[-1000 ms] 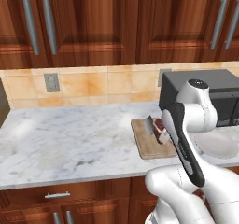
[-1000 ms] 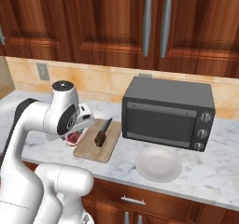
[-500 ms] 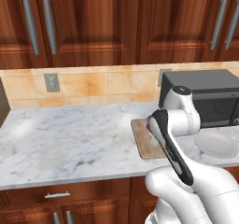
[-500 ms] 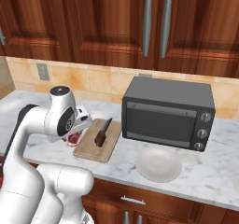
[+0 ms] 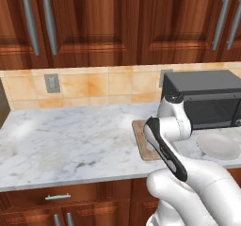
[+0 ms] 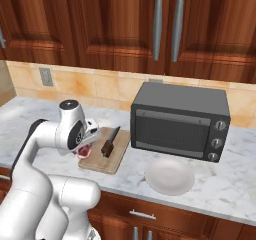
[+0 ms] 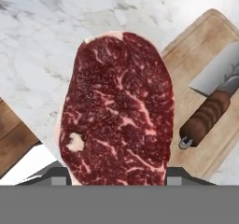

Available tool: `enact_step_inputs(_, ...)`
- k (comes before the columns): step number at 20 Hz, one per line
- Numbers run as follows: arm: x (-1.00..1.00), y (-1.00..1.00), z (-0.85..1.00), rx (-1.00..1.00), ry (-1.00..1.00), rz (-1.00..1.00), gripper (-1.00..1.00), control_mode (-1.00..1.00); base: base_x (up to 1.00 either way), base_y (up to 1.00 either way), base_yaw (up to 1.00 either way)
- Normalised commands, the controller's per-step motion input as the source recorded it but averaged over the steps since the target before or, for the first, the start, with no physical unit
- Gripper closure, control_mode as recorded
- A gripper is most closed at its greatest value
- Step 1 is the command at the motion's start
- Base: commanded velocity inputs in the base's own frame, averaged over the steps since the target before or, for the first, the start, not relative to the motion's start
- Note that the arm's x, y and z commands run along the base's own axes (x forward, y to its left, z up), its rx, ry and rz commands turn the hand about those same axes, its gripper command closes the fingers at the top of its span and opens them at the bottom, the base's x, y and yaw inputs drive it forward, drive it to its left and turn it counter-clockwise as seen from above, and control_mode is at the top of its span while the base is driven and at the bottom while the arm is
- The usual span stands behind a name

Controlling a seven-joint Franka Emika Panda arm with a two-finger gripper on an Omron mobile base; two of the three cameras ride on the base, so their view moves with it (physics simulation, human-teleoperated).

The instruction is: Pick up the knife from the drawer and place it on the cutting board. Then place the meat from the plate to the cutting board.

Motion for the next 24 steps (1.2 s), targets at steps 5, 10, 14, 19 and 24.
enact_step_inputs(5,0.28,0.0,-0.43,0.0,0.0,0.0,1.0,-1.0,0.0,0.0,0.0)
enact_step_inputs(10,0.42,-0.04,-0.37,0.0,0.0,0.0,1.0,-1.0,0.0,0.0,0.0)
enact_step_inputs(14,0.44,-0.1,-0.4,0.0,0.0,0.0,1.0,-1.0,0.0,0.0,0.0)
enact_step_inputs(19,0.26,-0.07,-0.48,0.0,0.0,0.0,1.0,-1.0,0.0,0.0,0.0)
enact_step_inputs(24,0.05,-0.05,-0.48,0.0,0.01,0.0,1.0,-1.0,0.0,0.0,0.0)
